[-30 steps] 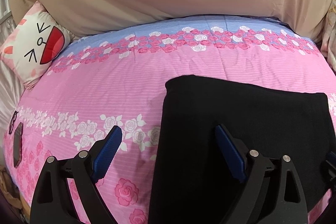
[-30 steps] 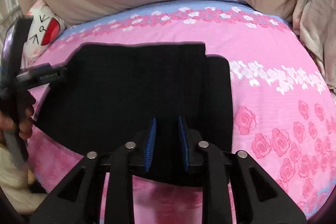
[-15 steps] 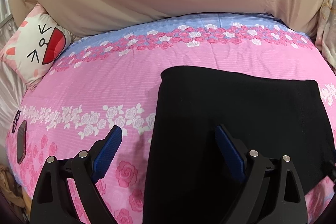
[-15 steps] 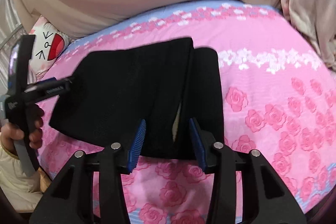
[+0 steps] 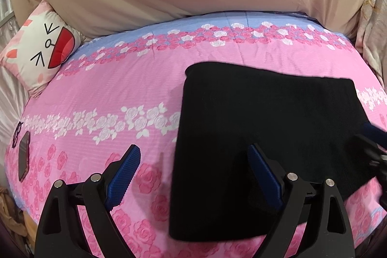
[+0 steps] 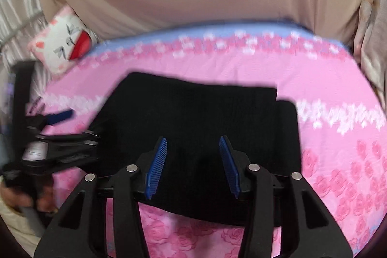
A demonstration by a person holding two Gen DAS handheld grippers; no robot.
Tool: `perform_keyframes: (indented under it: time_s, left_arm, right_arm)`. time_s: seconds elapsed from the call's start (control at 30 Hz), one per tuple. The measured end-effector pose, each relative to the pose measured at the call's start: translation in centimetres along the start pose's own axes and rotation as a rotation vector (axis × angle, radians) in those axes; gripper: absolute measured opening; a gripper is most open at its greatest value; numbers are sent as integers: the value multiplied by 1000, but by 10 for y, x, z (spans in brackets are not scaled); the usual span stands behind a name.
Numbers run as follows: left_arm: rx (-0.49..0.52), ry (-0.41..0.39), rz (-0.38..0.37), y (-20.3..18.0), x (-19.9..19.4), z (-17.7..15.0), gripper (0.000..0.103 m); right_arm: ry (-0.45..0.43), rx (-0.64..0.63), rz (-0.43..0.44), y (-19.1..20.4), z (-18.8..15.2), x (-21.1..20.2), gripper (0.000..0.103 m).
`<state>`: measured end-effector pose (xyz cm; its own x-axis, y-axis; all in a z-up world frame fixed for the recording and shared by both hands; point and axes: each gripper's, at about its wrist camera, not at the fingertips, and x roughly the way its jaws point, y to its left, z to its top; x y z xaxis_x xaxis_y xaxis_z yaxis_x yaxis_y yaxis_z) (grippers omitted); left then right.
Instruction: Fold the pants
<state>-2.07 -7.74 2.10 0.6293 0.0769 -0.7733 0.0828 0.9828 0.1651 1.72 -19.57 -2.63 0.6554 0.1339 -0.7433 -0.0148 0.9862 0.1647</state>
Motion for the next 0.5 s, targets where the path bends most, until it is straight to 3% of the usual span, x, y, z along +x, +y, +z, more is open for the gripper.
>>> perform_keyframes:
  time_s: [0.03, 0.1, 0.23, 0.4, 0.5]
  left_arm:
    - [1, 5, 3, 3, 0, -3, 88]
    - [-10, 15, -15, 13, 1, -10, 89]
    - [-36, 18, -39, 24, -1, -17, 90]
    - [-39, -9, -58, 28, -15, -15, 90]
    - [-41, -15, -54, 33, -21, -16, 90]
  right_arm:
    - [42, 3, -40, -7, -9, 12, 44]
    - [7, -7, -12, -18, -21, 13, 43]
    - [39, 2, -43, -7, 3, 5, 44]
    - [-35, -111, 87, 49, 63, 14, 44]
    - [24, -174, 171, 79, 89, 53, 45]
